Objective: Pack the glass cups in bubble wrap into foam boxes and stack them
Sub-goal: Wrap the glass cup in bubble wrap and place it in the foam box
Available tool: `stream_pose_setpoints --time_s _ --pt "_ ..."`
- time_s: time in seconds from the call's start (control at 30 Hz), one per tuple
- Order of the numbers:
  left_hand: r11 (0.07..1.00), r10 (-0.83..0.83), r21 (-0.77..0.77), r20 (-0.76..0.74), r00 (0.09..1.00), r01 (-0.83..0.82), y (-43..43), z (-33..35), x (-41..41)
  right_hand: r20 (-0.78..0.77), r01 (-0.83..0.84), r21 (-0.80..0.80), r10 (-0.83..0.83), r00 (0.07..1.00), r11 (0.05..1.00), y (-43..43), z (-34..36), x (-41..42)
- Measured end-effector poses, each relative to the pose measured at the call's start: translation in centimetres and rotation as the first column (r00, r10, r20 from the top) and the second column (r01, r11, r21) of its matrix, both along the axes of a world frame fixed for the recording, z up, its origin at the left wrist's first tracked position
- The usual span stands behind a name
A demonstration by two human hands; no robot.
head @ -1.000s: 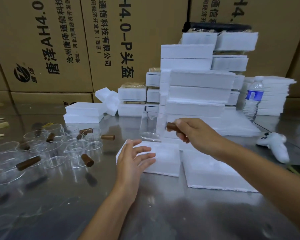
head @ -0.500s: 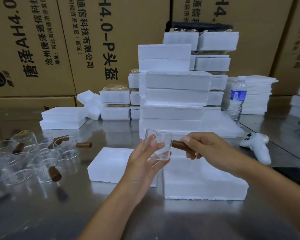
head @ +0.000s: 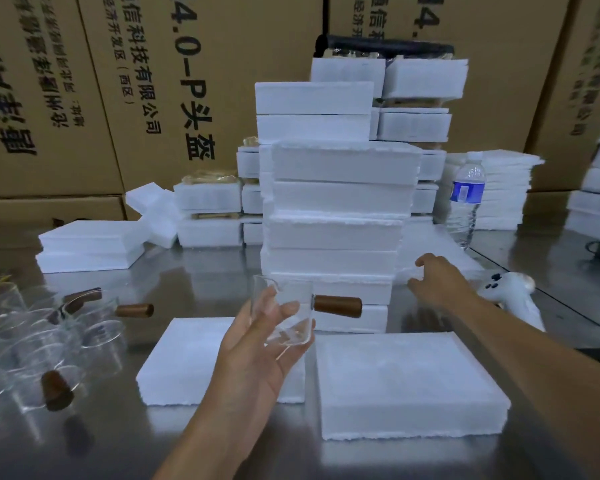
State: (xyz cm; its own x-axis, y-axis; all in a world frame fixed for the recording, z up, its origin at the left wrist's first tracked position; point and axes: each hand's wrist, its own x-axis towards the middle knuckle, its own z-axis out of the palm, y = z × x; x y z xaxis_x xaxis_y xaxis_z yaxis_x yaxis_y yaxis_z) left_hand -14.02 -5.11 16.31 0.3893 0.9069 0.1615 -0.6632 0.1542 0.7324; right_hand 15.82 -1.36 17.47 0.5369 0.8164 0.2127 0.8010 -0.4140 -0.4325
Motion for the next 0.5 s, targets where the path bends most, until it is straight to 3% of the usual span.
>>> stream_pose_setpoints --time_s 0.1,0.2,0.37,0.5 --pt "0.999 -0.031 0.015 -0.022 0.999 0.031 -0.2 0.1 0.2 0.137 -0.03 -0.137 0.049 0.989 0.99 1.4 0.0 -0.2" --pt "0.999 -0.033 0.02 -0.018 0.999 0.033 -0.4 0.2 0.3 0.233 -0.037 -0.133 0.068 0.97 0.99 2.5 0.2 -0.3" --pt "0.998 -0.057 0.021 -0.053 0.997 0.058 -0.5 0.1 0.6 0.095 -0.016 -0.156 0.032 0.995 0.988 4.0 -0.3 -0.4" --pt "0.993 -0.111 0.039 -0.095 0.989 0.115 -0.6 -0.3 1.0 0.255 0.064 -0.167 -0.019 0.967 0.984 4.2 -1.3 -0.3"
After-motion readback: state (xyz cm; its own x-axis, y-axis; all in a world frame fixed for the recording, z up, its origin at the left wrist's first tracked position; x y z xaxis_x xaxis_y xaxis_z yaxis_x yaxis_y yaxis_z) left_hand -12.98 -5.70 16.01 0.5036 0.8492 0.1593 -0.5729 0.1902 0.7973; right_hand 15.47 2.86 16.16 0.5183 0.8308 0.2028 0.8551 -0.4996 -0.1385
